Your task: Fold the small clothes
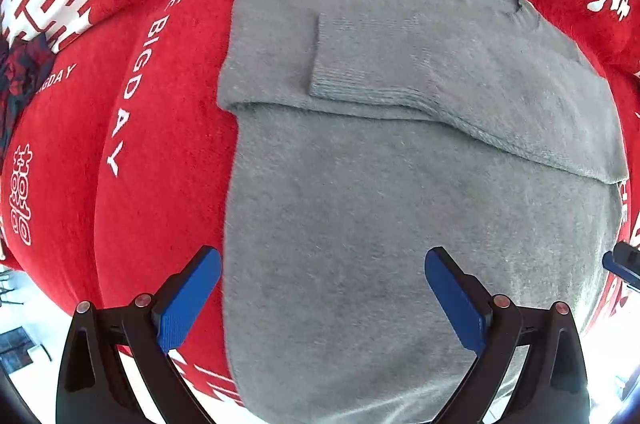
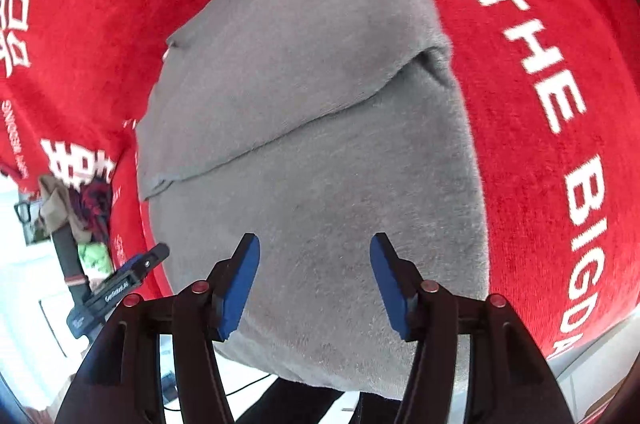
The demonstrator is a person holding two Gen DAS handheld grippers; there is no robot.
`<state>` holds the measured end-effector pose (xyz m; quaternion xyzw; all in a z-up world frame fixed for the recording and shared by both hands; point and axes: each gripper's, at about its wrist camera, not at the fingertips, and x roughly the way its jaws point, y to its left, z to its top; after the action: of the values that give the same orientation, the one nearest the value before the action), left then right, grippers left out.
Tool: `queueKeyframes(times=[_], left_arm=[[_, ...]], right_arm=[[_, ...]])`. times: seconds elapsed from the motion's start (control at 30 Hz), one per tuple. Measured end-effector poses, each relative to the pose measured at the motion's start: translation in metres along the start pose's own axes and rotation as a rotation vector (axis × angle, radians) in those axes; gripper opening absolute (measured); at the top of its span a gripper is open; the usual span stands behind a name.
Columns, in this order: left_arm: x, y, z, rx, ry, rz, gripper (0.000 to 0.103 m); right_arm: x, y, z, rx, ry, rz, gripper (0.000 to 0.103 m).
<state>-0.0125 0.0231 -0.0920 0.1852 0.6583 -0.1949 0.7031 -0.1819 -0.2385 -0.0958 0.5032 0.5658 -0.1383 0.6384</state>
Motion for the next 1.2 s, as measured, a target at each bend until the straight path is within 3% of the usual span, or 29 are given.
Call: queueKeyframes(times=[0.3,0.53,1.2], left_arm=[[0.002,-0.018,-0.019,-0.064,0.012,0.010,0.102],[0.006,-0.015,-0.052,-0.080,0.052,-0.004,0.102],[0.024,0.047,-0.175,-0.033,0.102,-0.094,0.102]], right_arm=[[0.014,-0.001,-0.001,-0.084,0.074,0.050,0.061],[0.016,-0.002,-0.017,-0.151,0.095,0.073,0.061],[0.026,-0.008,-0.119,-0.136,0.115,-0.012,0.062]])
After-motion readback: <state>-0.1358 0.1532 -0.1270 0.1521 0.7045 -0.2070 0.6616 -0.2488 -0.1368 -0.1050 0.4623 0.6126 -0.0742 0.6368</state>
